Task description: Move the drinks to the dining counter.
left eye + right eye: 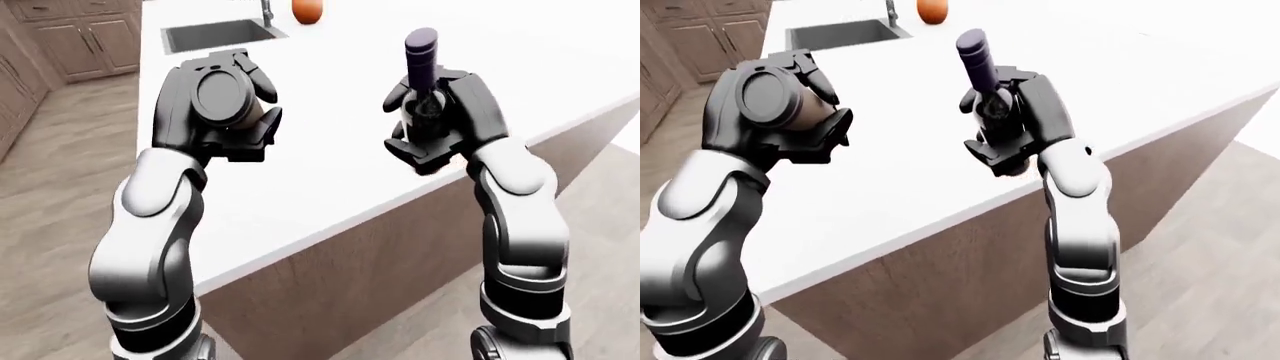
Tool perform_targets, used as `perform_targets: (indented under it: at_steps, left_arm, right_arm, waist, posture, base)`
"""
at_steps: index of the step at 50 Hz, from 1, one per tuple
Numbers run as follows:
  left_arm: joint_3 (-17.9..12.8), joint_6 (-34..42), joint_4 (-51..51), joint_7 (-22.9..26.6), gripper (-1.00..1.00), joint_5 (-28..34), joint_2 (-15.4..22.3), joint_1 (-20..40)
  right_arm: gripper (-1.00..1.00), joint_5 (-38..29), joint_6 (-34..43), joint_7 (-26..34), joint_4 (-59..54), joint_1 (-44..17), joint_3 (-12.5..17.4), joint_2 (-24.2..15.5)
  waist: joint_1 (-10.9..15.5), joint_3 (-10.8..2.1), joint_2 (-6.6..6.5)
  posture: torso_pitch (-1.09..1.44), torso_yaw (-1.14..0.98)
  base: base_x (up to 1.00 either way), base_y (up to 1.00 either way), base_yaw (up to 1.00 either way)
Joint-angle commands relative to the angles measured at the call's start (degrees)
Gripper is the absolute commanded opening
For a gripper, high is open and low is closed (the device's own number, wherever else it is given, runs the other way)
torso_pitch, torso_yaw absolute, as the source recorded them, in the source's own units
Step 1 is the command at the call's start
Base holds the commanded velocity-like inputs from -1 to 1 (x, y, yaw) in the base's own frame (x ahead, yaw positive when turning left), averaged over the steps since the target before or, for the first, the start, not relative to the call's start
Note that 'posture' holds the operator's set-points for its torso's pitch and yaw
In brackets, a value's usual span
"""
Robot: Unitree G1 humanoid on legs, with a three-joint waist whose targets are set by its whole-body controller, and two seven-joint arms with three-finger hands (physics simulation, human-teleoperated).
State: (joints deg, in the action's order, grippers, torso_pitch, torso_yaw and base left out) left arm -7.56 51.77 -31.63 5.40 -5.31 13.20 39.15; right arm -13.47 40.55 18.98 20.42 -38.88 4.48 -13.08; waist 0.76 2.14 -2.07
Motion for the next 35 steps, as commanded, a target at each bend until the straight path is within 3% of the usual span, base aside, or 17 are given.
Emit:
perform_targets:
  at_steps: [1, 4, 8, 10, 11, 13, 14, 16, 21, 23, 25, 26, 27, 28, 30, 35]
  left_arm:
    - [0.42, -1.91, -1.28, -0.35, -0.82, 0.27, -0.02, 1.98]
    - [0.30, -1.48, -1.36, -0.26, -0.83, 0.26, 0.05, 2.45]
    - [0.94, -2.07, -0.78, -0.44, -0.83, 0.82, -0.40, 2.61]
    - [1.02, -2.11, -0.67, -0.45, -0.84, 1.05, -0.61, 2.75]
    - [1.06, -2.13, -0.73, -0.43, -0.84, 1.11, -0.67, 2.70]
    - [1.07, -2.20, -0.74, -0.34, -0.84, 1.26, -0.76, 2.65]
    - [1.03, -2.12, -0.76, -0.32, -0.84, 1.28, -0.83, 2.66]
    - [1.10, -2.42, -0.78, -0.21, -0.84, 1.46, -0.90, 2.30]
    - [0.63, -1.96, -1.41, 0.15, -0.85, 1.26, -0.68, 2.02]
    - [0.47, -1.84, -1.61, 0.30, -0.85, 1.16, -0.53, 1.91]
    - [0.57, -1.92, -1.51, 0.23, -0.85, 1.19, -0.56, 1.93]
    - [0.61, -1.92, -1.51, 0.23, -0.85, 1.17, -0.60, 1.92]
    - [0.67, -1.98, -1.52, 0.27, -0.85, 1.20, -0.58, 1.84]
    - [0.67, -2.02, -1.47, 0.24, -0.85, 1.23, -0.62, 1.83]
    - [0.95, -2.30, -1.25, 0.23, -0.85, 1.45, -0.71, 1.73]
    - [0.83, -1.93, -1.58, 0.41, -0.85, 1.62, -0.77, 1.78]
  right_arm:
    - [-1.00, 0.22, -2.93, -0.72, 2.84, -2.35, 1.37, -0.64]
    - [-1.00, 0.17, -3.01, -0.64, 2.62, -2.54, 1.31, -0.68]
    - [-1.00, 0.19, -3.05, -0.58, 2.50, -2.68, 1.38, -0.64]
    - [-1.00, 0.10, -2.91, -0.49, 2.39, -2.96, 1.28, -0.74]
    - [-1.00, 0.12, -2.90, -0.43, 2.46, -2.95, 1.29, -0.73]
    - [-1.00, -0.04, -2.74, -0.37, 2.65, -2.89, 1.25, -0.77]
    - [-1.00, 0.09, -2.77, -0.38, 2.71, -2.88, 1.37, -0.66]
    - [-1.00, -0.13, -2.65, -0.31, 2.88, -2.72, 1.22, -0.69]
    - [-1.00, -0.31, -3.08, -0.35, 2.60, -2.47, 1.11, -0.54]
    - [-1.00, -0.33, -3.00, -0.34, 2.93, -2.25, 1.20, -0.44]
    - [-1.00, -0.23, -2.99, -0.45, 3.18, -2.15, 1.32, -0.31]
    - [-1.00, -0.24, -3.06, -0.49, 3.16, -2.06, 1.29, -0.32]
    - [-1.00, -0.25, -3.13, -0.55, 3.17, -2.00, 1.29, -0.30]
    - [-1.00, -0.18, -3.13, -0.57, 3.32, -1.86, 1.33, -0.25]
    - [-1.00, -0.13, -3.32, -0.65, 3.35, -1.51, 1.38, -0.24]
    - [-1.00, -0.02, -3.40, -0.74, 3.51, -1.30, 1.37, -0.18]
  waist:
    - [-0.53, -1.70, -1.28]
    - [-0.05, -2.05, -0.05]
    - [0.00, -1.15, 2.09]
    - [0.14, -1.10, 4.06]
    - [0.21, -1.45, 5.85]
    - [-0.29, -1.11, 4.54]
    - [-0.05, -0.93, 5.08]
    - [-0.08, -1.32, 4.64]
    - [-0.22, -0.76, 2.23]
    - [-0.47, -0.94, 0.60]
    - [-0.59, -1.61, -2.50]
    - [-0.88, -2.32, -2.89]
    - [-0.04, -1.68, -1.74]
    - [-0.28, -1.67, -2.05]
    - [0.23, -2.07, -0.54]
    - [0.08, -0.80, 3.15]
  posture:
    - [0.00, 0.00]
    - [0.00, 0.00]
    - [0.00, 0.00]
    - [0.00, 0.00]
    - [0.00, 0.00]
    - [0.00, 0.00]
    - [0.00, 0.00]
    - [0.00, 0.00]
    - [0.00, 0.00]
    - [0.00, 0.00]
    - [0.00, 0.00]
    - [0.00, 0.00]
    - [0.00, 0.00]
    - [0.00, 0.00]
    - [0.00, 0.00]
    - [0.00, 0.00]
  base:
    - [0.00, 0.00, 0.33]
    - [0.00, 0.00, 0.33]
    - [0.00, 0.00, 0.34]
    - [0.00, 0.00, 0.34]
    - [0.00, 0.00, 0.34]
    - [0.00, 0.00, 0.34]
    - [0.00, 0.00, 0.34]
    - [0.00, 0.00, 0.34]
    - [0.00, 0.00, 0.35]
    - [0.00, 0.00, 0.39]
    - [0.00, 0.00, 0.63]
    - [0.00, 0.00, 0.68]
    - [0.00, 0.00, 0.68]
    - [0.00, 0.00, 0.68]
    - [0.00, 0.00, 0.68]
    - [0.00, 0.00, 0.68]
